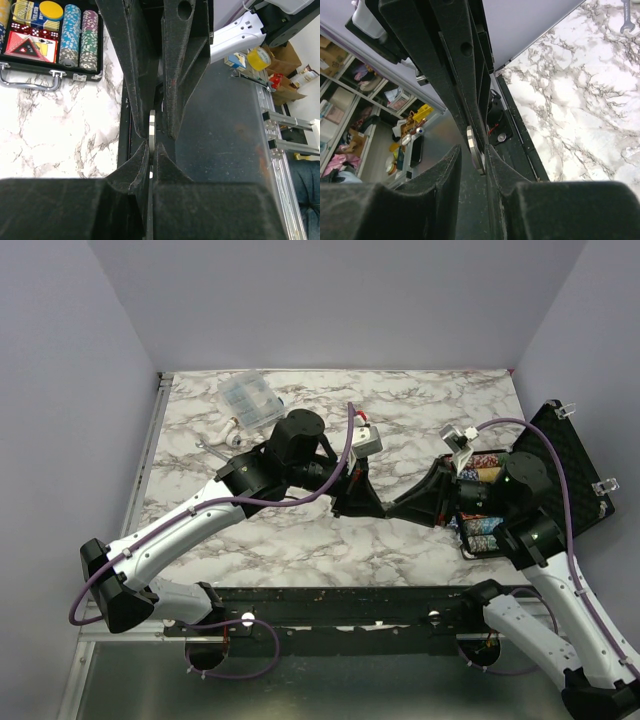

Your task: Pack up texas hold em set

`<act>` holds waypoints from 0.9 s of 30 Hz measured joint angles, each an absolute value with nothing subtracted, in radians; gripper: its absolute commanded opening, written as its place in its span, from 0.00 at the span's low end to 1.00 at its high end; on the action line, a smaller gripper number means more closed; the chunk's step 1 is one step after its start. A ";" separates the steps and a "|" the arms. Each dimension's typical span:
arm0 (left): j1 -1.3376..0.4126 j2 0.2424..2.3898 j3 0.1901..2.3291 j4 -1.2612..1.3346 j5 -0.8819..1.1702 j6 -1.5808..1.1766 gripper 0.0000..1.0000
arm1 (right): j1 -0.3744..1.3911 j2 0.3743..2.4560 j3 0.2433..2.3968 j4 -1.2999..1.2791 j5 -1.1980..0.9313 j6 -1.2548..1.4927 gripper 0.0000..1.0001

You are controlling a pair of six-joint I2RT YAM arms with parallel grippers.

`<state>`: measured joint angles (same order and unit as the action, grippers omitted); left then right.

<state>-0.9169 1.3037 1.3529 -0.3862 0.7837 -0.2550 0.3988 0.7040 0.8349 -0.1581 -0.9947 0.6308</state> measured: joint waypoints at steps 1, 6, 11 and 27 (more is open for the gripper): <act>-0.917 1.304 1.353 -0.385 0.786 -0.255 0.00 | 0.399 0.705 0.835 -0.159 -0.996 0.632 0.19; -0.917 1.304 1.353 -0.383 0.802 -0.265 0.00 | 0.399 0.706 0.835 -0.158 -0.998 0.627 0.01; -0.917 1.309 1.353 -0.385 0.815 -0.286 0.45 | 0.399 0.703 0.843 -0.181 -0.991 0.579 0.01; -0.916 1.309 1.414 -0.542 0.121 -0.305 0.98 | 0.399 0.717 1.108 -0.752 -0.081 0.524 0.01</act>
<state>-0.9157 1.3090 1.4136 -0.5419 0.1211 -0.3050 0.3992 0.7166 1.1076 -0.7525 -0.0814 0.5240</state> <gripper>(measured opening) 0.983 0.015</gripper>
